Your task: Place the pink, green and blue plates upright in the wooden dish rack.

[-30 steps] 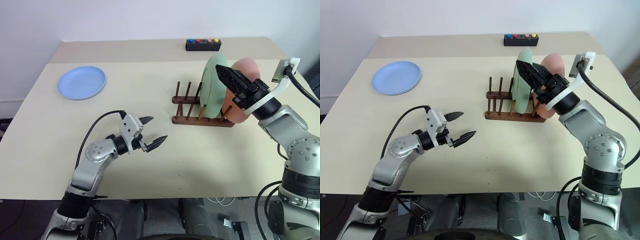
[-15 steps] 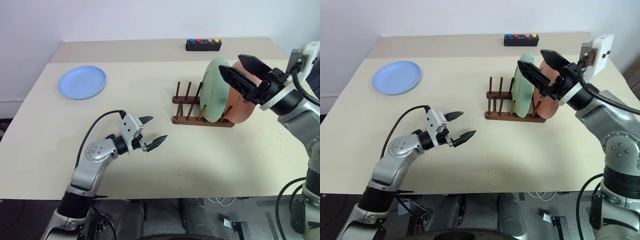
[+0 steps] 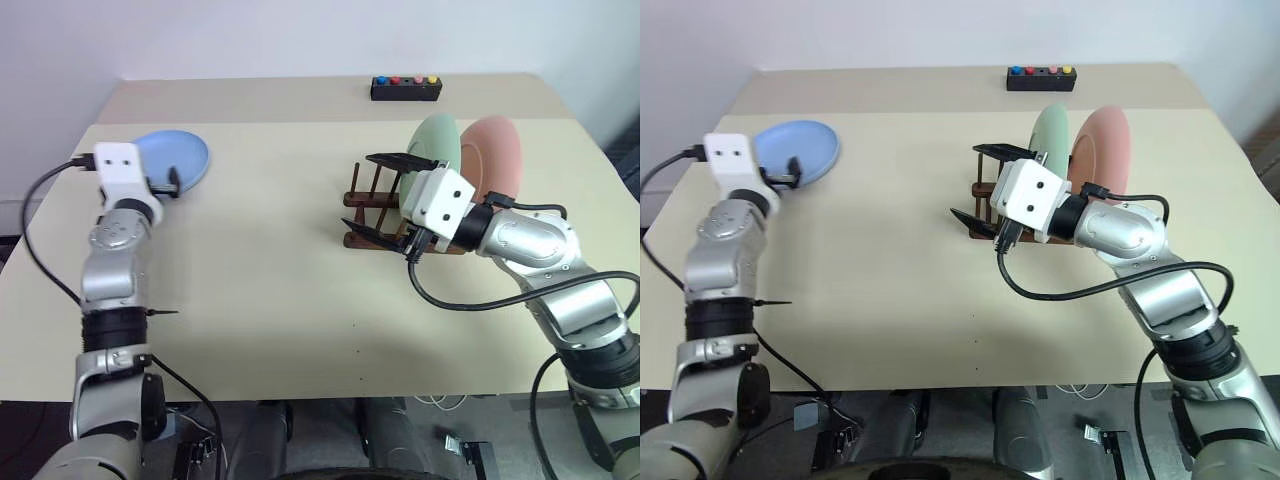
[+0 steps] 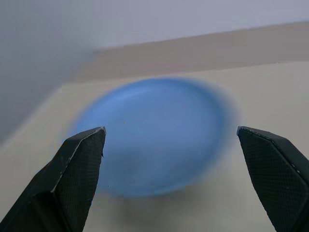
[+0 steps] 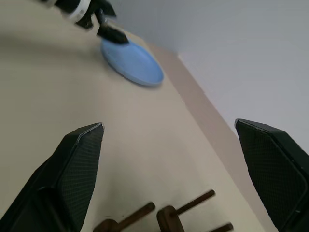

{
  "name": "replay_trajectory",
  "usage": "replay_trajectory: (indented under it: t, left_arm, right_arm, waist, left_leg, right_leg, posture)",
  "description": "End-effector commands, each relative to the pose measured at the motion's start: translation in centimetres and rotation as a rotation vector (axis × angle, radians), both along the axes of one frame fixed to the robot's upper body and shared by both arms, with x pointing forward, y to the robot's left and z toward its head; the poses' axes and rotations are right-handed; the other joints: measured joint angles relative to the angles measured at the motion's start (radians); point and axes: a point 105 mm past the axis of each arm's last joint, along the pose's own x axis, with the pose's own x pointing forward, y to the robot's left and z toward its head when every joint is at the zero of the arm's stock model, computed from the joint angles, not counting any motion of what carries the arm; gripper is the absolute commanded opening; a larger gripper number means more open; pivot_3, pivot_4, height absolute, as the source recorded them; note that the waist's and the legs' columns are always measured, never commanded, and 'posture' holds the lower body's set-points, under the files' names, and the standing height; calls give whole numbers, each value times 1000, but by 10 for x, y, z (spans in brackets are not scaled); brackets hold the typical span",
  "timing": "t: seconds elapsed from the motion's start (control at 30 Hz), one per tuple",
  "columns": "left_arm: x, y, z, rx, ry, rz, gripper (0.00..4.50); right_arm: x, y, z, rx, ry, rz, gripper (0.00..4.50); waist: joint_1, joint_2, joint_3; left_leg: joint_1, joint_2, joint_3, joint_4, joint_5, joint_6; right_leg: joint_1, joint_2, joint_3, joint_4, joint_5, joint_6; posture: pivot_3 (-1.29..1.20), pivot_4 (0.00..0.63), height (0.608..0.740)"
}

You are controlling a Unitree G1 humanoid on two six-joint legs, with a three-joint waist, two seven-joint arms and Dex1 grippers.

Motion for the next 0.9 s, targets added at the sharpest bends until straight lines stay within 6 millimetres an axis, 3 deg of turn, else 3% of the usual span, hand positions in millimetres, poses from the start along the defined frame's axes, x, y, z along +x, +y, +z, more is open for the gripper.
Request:
replay_trajectory:
  t: [0.03,0.13,0.3,0.53,0.63,0.77,0.83,0.87,0.9]
  left_arm:
    - [0,24,0,-12,39,125,4500]
    - [8,38,-7,-90,92,195,4500]
    - [26,33,-13,-101,167,169,4500]
    - [38,20,-30,-301,202,165,4500]
    - [37,21,-33,-388,155,192,3595]
    - [35,25,-35,-454,118,217,1634]
    - [34,28,-35,-467,101,219,437]
    - [34,28,-35,-473,94,219,36]
    - [34,29,-35,-476,91,219,36]
  right_arm:
    - [-2,6,11,-3,-67,29,4426]
    - [-1,8,9,1,-67,31,4426]
    - [-1,10,6,9,-65,29,4426]
    - [-3,6,2,12,-60,0,4426]
    - [-3,1,-1,3,-59,-19,4500]
    - [-3,-1,-3,1,-55,-29,4500]
    - [-3,-1,-3,-2,-54,-28,4500]
    - [-3,-1,-3,-2,-53,-27,4500]
    - [-3,-1,-3,-3,-52,-27,4500]
  waist:
    - [3,0,0]
    - [4,-3,0]
    - [-2,-4,0]
    - [-6,-4,0]
    - [-5,-4,0]
    - [-5,-4,0]
    - [-4,-4,0]
    - [-4,-4,0]
    - [-5,-4,0]
  left_leg:
    - [0,0,0,0,0,0]
    - [0,0,-2,0,0,0]
    - [0,0,-3,0,1,-1]
    - [0,0,-3,-1,1,-1]
    - [0,0,-3,-1,1,-1]
    - [0,0,-3,-1,1,-1]
    - [0,0,-3,-1,1,-1]
    - [0,0,-3,-1,1,-1]
    - [0,0,-3,0,1,-1]
  right_leg:
    - [0,0,0,0,0,0]
    - [0,0,-2,1,0,0]
    - [0,0,-3,1,0,0]
    - [0,0,-3,1,0,0]
    - [0,0,-3,1,0,0]
    - [0,0,-3,1,0,0]
    - [0,0,-3,1,0,0]
    - [0,0,-3,1,0,0]
    - [0,0,-3,2,0,0]
  posture:
    - [0,150,740]
    - [0,150,740]
    - [0,150,740]
    - [0,150,740]
    - [0,150,740]
    - [0,150,740]
    - [0,150,740]
    - [0,150,740]
    - [0,150,740]
